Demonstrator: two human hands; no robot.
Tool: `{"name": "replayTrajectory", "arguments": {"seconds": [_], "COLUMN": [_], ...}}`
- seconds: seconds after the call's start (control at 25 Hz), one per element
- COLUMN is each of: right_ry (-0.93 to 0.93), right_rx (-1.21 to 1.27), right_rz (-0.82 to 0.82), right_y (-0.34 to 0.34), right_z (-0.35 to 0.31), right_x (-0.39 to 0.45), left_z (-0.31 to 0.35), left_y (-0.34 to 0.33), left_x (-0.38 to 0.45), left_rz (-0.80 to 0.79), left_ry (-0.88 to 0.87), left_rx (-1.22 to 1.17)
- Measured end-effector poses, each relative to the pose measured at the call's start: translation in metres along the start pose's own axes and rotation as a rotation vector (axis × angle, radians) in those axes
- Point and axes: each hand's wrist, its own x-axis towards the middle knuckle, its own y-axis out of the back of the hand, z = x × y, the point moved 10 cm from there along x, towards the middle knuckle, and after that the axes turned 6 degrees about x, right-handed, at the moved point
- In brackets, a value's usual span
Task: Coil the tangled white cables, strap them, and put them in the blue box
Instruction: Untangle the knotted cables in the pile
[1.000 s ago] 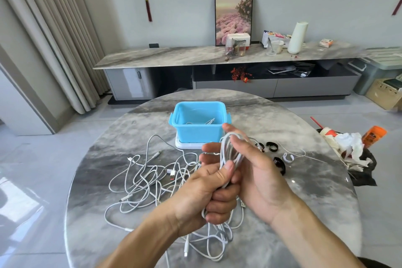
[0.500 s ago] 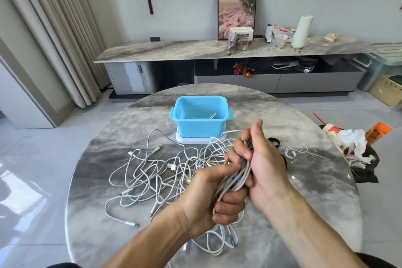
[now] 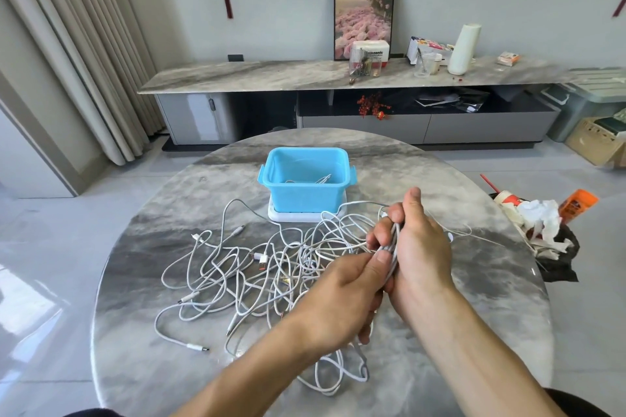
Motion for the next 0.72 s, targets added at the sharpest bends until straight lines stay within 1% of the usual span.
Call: {"name": "replayTrajectory", "arguments": {"seconds": [0.08, 0.16, 0.2, 0.28, 0.32, 0.4, 0.48, 0.52, 0.56, 0.64, 0.72], "right_ry": [0.027, 0.024, 0.002, -0.098, -0.158, -0.275, -0.351, -0.347, -0.313, -0.215, -0.165], "right_rx": [-0.046, -0.076, -0.073, -0.091, -0.155, -0.422, -0.767, -0.879, -0.957, -1.04, -0.975], "right_rz": [-0.019, -0.138, -0.237, -0.511, -0.654, -0.884, -1.019, -1.048, -1.032, -0.903, -0.763], "right_y": [-0.002, -0.014, -0.023, -0.046, -0.055, -0.06, -0.048, -0.042, -0.038, -0.031, -0.025], "right_z": [0.0, 0.002, 0.005, 0.016, 0.025, 0.051, 0.074, 0.078, 0.076, 0.055, 0.029], "right_x": [-0.001, -0.006, -0.01, -0.023, -0.033, -0.052, -0.062, -0.061, -0.055, -0.034, -0.017], "left_z": [-0.001, 0.002, 0.006, 0.014, 0.017, 0.021, 0.027, 0.03, 0.03, 0.032, 0.036], "left_y": [0.005, 0.013, 0.018, 0.035, 0.048, 0.079, 0.102, 0.111, 0.117, 0.129, 0.142], "left_x": [0.0, -0.004, -0.007, -0.008, -0.007, -0.008, -0.01, -0.011, -0.012, -0.017, -0.023], "left_rz": [0.075, 0.111, 0.127, 0.193, 0.241, 0.353, 0.396, 0.4, 0.403, 0.405, 0.408], "left_ry": [-0.017, -0.026, -0.037, -0.053, -0.055, -0.054, -0.088, -0.1, -0.099, -0.096, -0.11], "left_rx": [0.044, 0.028, -0.003, -0.153, -0.244, -0.398, -0.545, -0.619, -0.693, -0.829, -0.916]}}
